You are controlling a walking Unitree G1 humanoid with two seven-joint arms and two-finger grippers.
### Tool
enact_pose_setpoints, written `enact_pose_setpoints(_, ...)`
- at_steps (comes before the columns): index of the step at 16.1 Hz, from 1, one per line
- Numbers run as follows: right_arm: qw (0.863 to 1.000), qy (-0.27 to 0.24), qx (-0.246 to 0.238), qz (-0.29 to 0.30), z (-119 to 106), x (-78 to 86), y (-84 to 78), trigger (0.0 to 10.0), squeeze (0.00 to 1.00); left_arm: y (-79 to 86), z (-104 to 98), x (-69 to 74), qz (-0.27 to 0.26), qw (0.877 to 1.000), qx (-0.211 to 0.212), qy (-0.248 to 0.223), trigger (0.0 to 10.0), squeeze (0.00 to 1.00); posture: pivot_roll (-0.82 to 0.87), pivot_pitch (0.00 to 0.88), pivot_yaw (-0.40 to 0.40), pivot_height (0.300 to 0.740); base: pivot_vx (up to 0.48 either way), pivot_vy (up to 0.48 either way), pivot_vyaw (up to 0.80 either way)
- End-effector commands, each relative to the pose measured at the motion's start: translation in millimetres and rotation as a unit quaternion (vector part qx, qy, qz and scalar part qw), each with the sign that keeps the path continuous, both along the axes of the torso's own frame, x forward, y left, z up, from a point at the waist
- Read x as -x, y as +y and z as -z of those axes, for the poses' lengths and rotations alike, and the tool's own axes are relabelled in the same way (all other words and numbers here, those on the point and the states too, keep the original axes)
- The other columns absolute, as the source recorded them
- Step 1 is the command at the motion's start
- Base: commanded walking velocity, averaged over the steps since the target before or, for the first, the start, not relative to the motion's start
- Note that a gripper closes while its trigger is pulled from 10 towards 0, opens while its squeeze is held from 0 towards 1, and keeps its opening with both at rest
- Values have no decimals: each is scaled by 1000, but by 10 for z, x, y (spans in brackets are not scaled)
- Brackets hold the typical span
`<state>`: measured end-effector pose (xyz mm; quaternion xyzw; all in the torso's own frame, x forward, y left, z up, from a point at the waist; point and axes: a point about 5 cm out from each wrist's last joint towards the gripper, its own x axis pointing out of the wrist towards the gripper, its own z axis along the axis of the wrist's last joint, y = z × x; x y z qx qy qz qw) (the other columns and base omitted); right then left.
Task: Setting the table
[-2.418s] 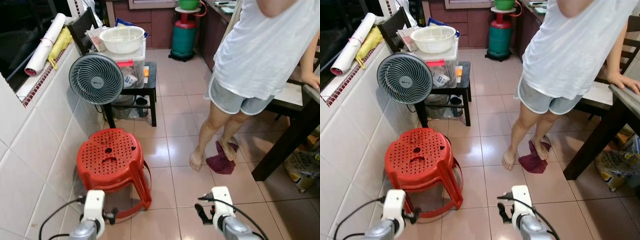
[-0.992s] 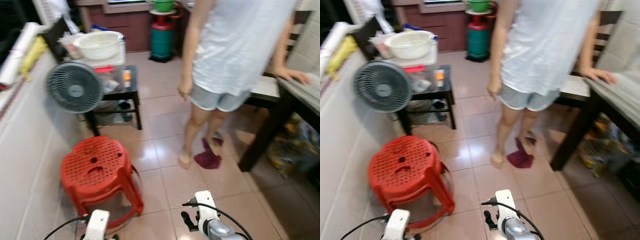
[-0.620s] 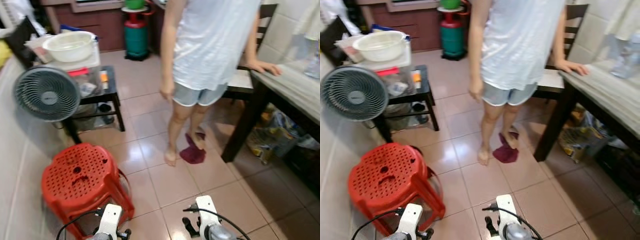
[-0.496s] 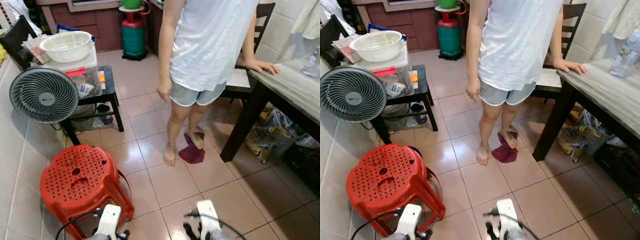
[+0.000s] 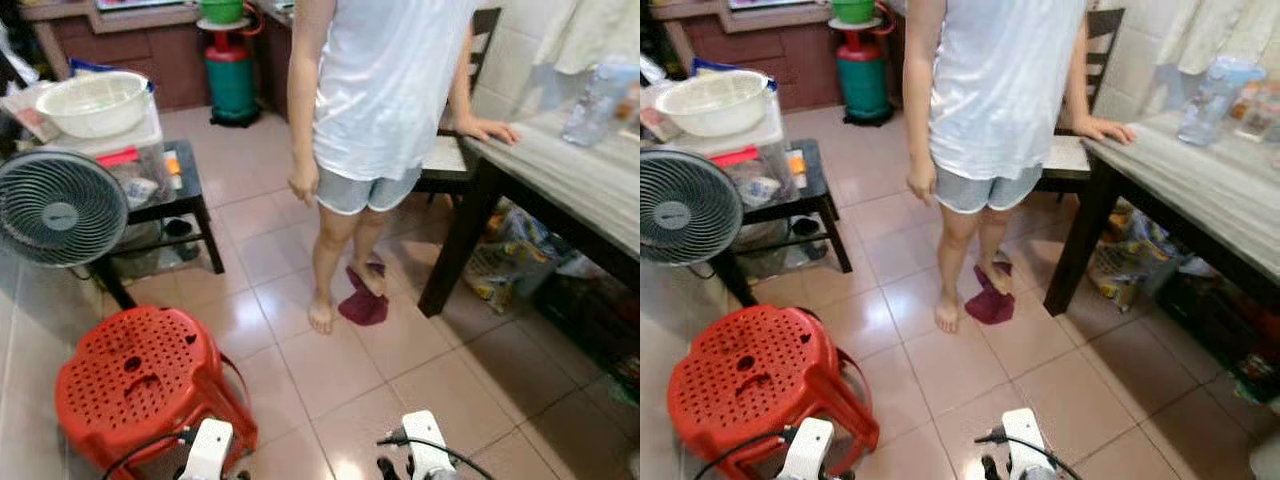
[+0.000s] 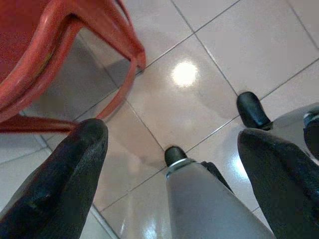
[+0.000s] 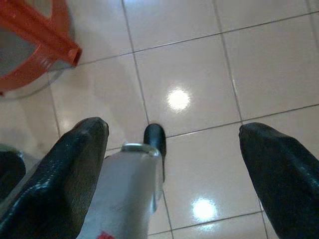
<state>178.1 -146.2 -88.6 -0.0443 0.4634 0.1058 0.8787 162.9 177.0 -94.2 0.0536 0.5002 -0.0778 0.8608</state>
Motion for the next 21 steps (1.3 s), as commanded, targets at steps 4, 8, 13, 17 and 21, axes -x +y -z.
enact_pose_setpoints(4, 1000, -3, -1, -3, -9, -19, 6, 10000, 0, 5, 7, 20, 5, 1000, -1, 2, 10000, 0, -171, 0, 24, 740, 0, 0, -800)
enact_pose_setpoints(8, 1000, -3, -2, 0, -12, -28, 14, 10000, 0, 83, 13, 60, 5, 1000, -7, 5, 10000, 0, -171, 0, 26, 740, 0, 0, -800)
enact_pose_setpoints(13, 1000, -2, -2, 2, -26, -63, 3, 10000, 0, 0, 22, 59, 10, 1000, -4, 5, 10000, 0, -169, 0, 28, 740, 0, 0, -800)
enact_pose_setpoints(17, 1000, 1, 2, 2, -26, -65, -29, 10000, 0, -304, 21, 1, 22, 1000, 11, 1, 10000, 0, -169, 0, 25, 740, 0, 0, -800)
enact_pose_setpoints(21, 1000, 8, 1, -1, 11, 13, 44, 10000, 0, -439, -5, -68, 25, 1000, 18, -4, 10000, 0, -167, 0, 24, 740, 0, 0, -800)
